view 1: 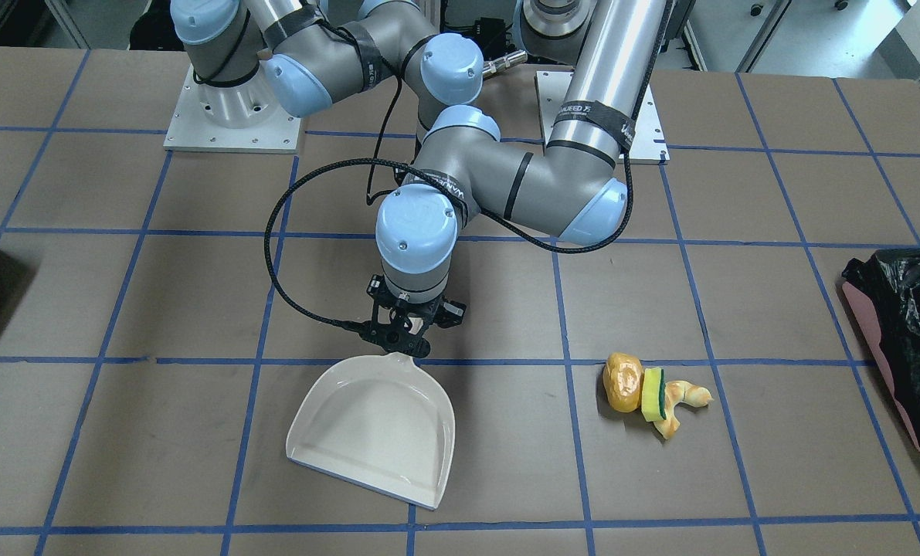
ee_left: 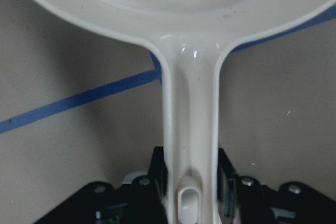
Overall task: Sweep and dump trash in nearest bin
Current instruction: 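Carry the dustpan beside the trash with the left gripper while the right lifts the brush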
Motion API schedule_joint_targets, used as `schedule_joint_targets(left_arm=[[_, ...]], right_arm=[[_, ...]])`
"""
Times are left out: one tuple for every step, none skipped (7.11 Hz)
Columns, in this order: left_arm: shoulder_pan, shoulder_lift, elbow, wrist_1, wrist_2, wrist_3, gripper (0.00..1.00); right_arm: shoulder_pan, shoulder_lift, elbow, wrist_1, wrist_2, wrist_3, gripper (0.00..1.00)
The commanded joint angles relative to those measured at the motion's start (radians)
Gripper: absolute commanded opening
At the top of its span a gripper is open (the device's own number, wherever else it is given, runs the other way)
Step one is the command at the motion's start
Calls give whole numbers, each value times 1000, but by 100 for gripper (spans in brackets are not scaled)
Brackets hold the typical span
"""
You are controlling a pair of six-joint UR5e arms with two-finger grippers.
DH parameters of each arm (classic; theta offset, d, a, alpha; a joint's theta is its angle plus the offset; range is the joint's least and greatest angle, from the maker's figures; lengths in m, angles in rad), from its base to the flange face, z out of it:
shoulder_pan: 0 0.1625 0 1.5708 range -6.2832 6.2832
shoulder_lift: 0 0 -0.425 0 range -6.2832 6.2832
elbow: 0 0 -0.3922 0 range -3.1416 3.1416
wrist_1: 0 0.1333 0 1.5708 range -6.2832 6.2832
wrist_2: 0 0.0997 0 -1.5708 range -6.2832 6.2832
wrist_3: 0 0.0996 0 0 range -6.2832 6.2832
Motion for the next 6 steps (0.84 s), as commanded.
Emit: schedule_joint_targets(left_arm=[[6,24,48,2,13,15,0],[18,24,95,5,24,32,0],[71,26,137,2,59,99,0],[145,36,158,-3,58,166,0],[211,50,171,-39,53,258,0],[292,72,184,-108,54,355,0]], right_arm=[[1,-1,0,7,-8,0,0],[-1,-1,-1,7,-22,0,0],[-1,-1,-1,7,-36,0,0],[1,-1,-3,9,-37,0,0],[-1,-7,-17,18,-37,0,0],[-2,-13,-43,68,-37,-3,0]])
